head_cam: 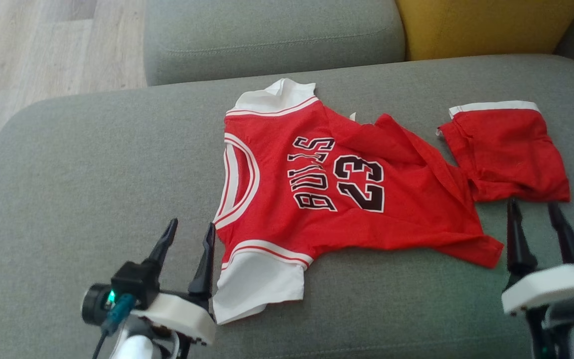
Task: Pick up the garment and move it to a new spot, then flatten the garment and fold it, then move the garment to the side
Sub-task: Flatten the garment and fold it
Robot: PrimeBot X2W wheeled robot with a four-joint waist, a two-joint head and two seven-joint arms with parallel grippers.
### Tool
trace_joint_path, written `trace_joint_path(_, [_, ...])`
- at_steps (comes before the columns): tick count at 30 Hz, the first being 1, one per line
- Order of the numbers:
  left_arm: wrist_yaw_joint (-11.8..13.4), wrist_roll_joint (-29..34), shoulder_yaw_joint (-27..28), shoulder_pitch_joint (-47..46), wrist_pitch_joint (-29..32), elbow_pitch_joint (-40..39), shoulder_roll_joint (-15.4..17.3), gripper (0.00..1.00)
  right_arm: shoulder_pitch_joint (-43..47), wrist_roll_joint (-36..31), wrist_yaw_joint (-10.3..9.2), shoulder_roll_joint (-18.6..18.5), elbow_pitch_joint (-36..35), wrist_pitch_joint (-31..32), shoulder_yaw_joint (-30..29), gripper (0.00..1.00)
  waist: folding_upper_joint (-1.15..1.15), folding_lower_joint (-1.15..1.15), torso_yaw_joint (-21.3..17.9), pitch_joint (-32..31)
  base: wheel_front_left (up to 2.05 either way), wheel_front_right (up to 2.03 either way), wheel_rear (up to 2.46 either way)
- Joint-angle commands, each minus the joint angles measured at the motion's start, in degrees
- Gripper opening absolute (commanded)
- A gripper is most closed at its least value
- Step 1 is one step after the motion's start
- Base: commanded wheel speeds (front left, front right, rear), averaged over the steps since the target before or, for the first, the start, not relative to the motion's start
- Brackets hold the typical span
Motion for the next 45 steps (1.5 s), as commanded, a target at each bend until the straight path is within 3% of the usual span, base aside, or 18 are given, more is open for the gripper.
trace_joint_path(1, [-0.5,-0.2,1.2,-0.8,-0.3,-0.9,0.0,1.0,-0.3,-0.5,-0.05,-0.1,-1.5,-1.5,1.4,1.0,0.0,0.0,0.2,0.1,0.0,0.0,0.0])
trace_joint_path(10, [-3.4,-0.2,-3.4,-1.6,1.8,11.8,0.1,1.0,-1.0,0.0,-0.05,0.8,1.3,-4.8,2.5,1.0,0.0,0.0,0.2,0.4,0.0,0.0,0.0])
trace_joint_path(20, [-2.1,-1.2,-4.0,-3.5,6.3,19.7,0.1,1.0,-1.2,0.5,-0.05,0.8,2.9,-5.5,2.4,1.0,0.0,0.0,-0.3,0.3,0.0,0.0,0.0])
trace_joint_path(30, [-3.1,-3.8,-6.5,-5.8,8.8,24.0,0.0,1.0,-2.0,-0.4,-0.05,0.8,2.3,-4.8,2.1,1.0,0.0,0.0,-1.7,1.1,0.0,0.0,0.0])
trace_joint_path(31, [-3.3,-4.0,-7.0,-6.0,9.1,24.3,0.0,0.43,-2.0,-0.4,-0.05,0.8,2.3,-4.8,1.9,1.0,0.0,0.0,-1.8,1.2,0.0,0.0,0.0])
trace_joint_path(32, [-3.5,-4.3,-7.3,-6.2,9.1,24.5,0.0,0.0,-2.1,-0.4,-0.05,0.8,2.3,-4.7,1.5,1.0,0.0,0.0,-1.9,1.3,0.0,0.0,0.0])
trace_joint_path(40, [-1.7,-5.6,-5.9,-7.9,3.1,22.3,0.0,0.0,-2.2,-0.1,-0.05,0.8,4.8,-3.7,-0.6,1.0,0.0,0.0,-1.5,1.6,0.0,0.0,0.0])
trace_joint_path(45, [0.9,-6.5,-2.7,-8.4,0.2,18.5,0.1,0.0,-2.2,1.5,-0.05,0.8,7.8,-2.8,-0.7,1.0,0.0,0.0,-0.9,1.4,0.0,0.0,0.0])
